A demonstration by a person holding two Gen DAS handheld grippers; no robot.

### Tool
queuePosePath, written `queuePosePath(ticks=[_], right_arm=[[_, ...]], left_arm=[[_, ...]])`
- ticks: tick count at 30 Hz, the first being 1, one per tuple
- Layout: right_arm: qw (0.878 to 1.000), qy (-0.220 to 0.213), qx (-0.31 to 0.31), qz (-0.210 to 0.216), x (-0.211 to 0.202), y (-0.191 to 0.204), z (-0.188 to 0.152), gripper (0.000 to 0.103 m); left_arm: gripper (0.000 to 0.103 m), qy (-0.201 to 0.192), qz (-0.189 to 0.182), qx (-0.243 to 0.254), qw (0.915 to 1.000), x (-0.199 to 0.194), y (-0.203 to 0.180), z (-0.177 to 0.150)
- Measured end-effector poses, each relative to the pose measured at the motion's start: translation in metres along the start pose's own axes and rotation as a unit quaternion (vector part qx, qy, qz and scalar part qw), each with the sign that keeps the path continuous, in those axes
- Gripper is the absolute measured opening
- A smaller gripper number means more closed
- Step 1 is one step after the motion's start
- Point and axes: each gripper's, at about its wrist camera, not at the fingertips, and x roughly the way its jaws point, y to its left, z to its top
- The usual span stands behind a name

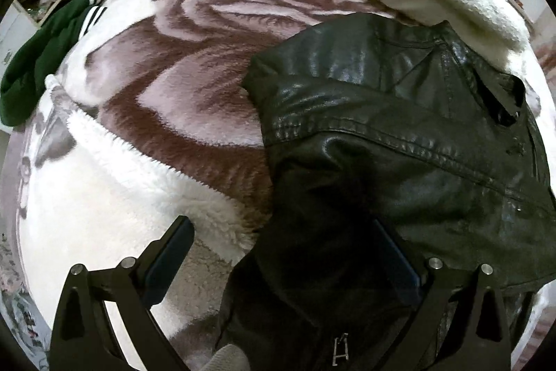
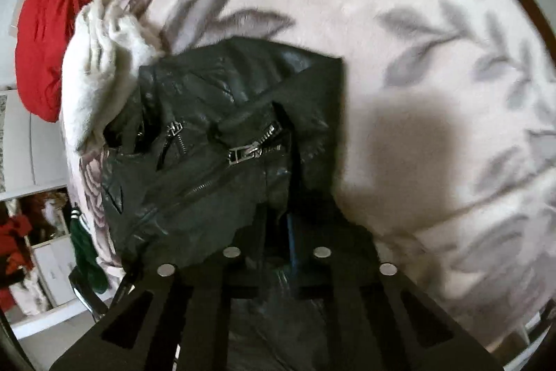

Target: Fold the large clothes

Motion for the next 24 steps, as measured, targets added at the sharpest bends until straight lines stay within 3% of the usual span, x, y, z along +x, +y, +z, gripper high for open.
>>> queuePosePath(ticks=[4, 7, 8, 11, 12, 14, 19, 24], right_arm=[[0.998, 0.031, 0.003, -0.050, 0.023, -0.015, -0.002, 0.002], [0.994, 0.026, -0.029, -0.104, 0.021, -0.003, 0.003, 0.005], [0.992, 0.018, -0.039, -0.115, 0.011, 0.006, 0.002, 0.012], [0.990, -0.034, -0.090, -0.107, -0.020, 0.036, -0.009, 0.018], [0.988, -0.027, -0.122, -0.092, -0.017, 0.050, -0.013, 0.018], [0.984, -0.002, -0.160, -0.081, 0.000, 0.065, -0.015, 0.018], [0.973, 0.072, -0.175, -0.132, 0.090, 0.051, 0.000, 0.017], [0.962, 0.053, -0.209, -0.165, 0.117, 0.055, -0.001, 0.016]], left_arm=[[0.103, 0.005, -0.019, 0.004, 0.9998, 0.006, 0.003, 0.001], [0.103, 0.003, -0.028, 0.012, 0.9995, 0.008, 0.005, 0.003], [0.103, 0.001, -0.028, 0.015, 0.9995, 0.008, 0.005, 0.003], [0.103, -0.008, -0.031, 0.021, 0.9993, 0.009, 0.005, 0.001], [0.103, -0.009, -0.031, 0.021, 0.9992, 0.009, 0.005, -0.002], [0.103, -0.011, -0.032, 0.017, 0.9993, 0.013, 0.010, 0.000], [0.103, -0.015, -0.036, 0.013, 0.9992, 0.020, 0.011, 0.000], [0.103, -0.027, -0.029, 0.027, 0.9989, 0.030, 0.004, -0.003]])
